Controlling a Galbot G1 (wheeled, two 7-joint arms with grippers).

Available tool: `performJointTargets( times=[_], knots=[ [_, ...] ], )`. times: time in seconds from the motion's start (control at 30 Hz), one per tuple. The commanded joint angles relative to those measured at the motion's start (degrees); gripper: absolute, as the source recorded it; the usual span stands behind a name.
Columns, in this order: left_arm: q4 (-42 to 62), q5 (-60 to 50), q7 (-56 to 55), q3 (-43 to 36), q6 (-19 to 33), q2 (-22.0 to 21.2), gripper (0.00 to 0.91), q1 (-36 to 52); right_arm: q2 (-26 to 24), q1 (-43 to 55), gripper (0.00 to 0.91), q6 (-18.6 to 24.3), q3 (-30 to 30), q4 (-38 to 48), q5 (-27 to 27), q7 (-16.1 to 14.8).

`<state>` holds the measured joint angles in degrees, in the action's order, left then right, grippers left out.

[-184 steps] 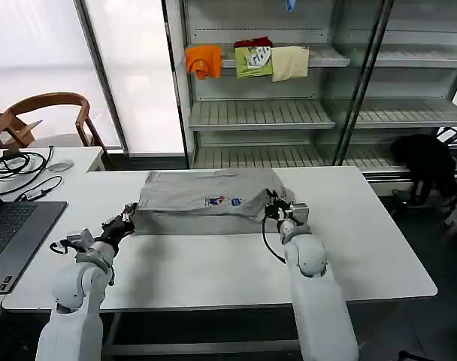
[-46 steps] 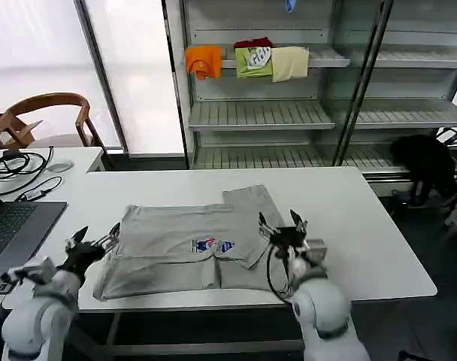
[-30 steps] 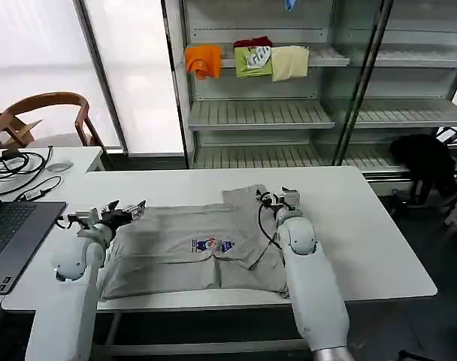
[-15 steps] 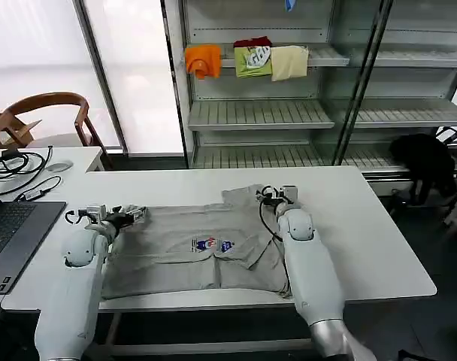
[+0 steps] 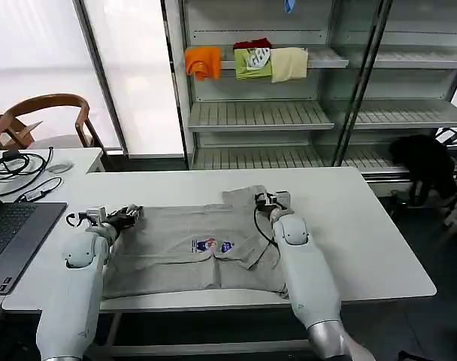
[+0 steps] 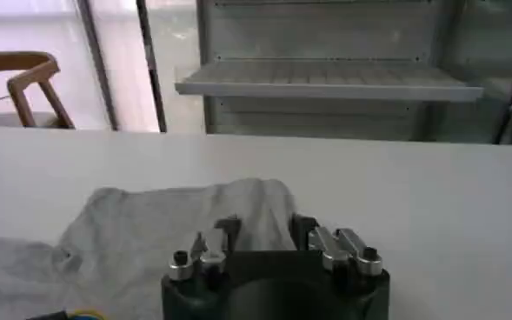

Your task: Fold and organize the clothes.

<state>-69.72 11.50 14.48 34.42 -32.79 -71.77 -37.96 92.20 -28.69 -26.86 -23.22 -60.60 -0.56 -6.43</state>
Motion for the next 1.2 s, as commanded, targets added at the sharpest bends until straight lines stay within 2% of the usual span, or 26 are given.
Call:
performJointTargets(
  times=[0.03,0.17,0.27,0.3,0.43,0.6,0.8,0.93,1.2],
  knots=[
    [-1.59,3.85,0.37,-0.16,-0.23,0.02,0.01,-0.38,2.8,-1.92,0.0,3.8,0.83,-4.94,-1.87,-0.34],
    [-2.17,5.54,-0.02,0.09,0.29,-0.08,0.01,-0.9,2.8,-3.43,0.0,7.14,0.45,-6.84,-3.09,0.98],
    [-4.29,9.14,-1.15,0.78,3.3,-0.24,0.0,-1.82,2.8,-5.15,0.0,9.31,-0.33,-9.11,-5.12,1.47],
    [-6.25,10.59,-1.5,1.14,4.39,-0.21,0.0,-2.24,2.8,-6.45,0.0,10.36,-0.63,-11.49,-7.31,1.97],
    [-12.93,15.44,-2.35,2.14,5.44,0.39,0.0,-4.49,2.8,-8.75,0.0,10.48,-0.29,-17.43,-10.03,3.19],
    [-18.65,17.03,-2.32,3.32,4.86,0.88,0.0,-9.24,2.48,-13.7,0.0,6.23,2.54,-27.93,-10.91,4.71],
    [-23.01,21.89,-1.82,6.18,4.95,0.4,0.0,-14.68,-0.48,-24.03,0.0,2.0,3.63,-41.07,-14.99,5.62],
    [-24.91,25.14,-1.38,7.94,5.15,1.09,0.0,-17.37,-2.86,-30.16,0.0,0.41,2.5,-46.35,-17.33,5.35],
    [-25.59,26.51,0.41,9.59,6.11,2.29,0.0,-21.74,-5.19,-36.28,0.0,-0.51,-1.55,-51.77,-17.75,4.83]
  ],
)
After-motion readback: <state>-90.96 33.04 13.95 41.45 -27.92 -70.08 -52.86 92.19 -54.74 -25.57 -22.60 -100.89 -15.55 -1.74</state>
